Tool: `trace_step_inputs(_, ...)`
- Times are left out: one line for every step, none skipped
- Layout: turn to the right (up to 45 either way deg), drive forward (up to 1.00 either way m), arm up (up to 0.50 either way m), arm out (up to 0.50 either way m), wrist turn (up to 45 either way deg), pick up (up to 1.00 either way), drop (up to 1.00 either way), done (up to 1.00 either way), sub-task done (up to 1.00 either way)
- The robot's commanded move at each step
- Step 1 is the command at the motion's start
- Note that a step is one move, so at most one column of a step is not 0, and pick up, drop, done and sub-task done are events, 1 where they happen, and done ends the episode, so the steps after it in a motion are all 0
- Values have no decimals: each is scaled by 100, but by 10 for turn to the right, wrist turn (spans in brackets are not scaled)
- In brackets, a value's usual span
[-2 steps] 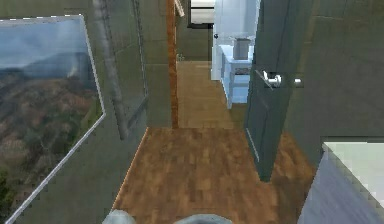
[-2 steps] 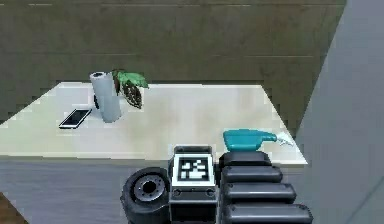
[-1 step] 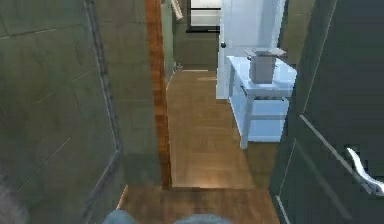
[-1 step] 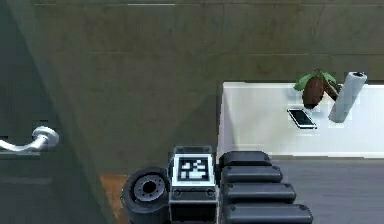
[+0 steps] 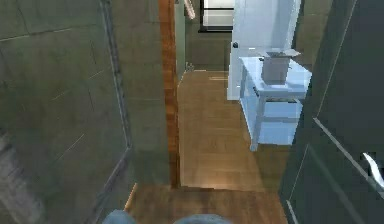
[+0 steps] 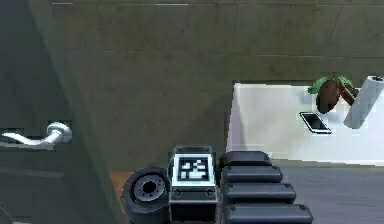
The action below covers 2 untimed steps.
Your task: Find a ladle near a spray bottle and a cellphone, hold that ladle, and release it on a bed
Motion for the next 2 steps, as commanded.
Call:
trace_step_inputs(0,100,0,0,0,0,0,0,0)
trace_step_inputs(-30,0,0,0,0,0,0,0,0)
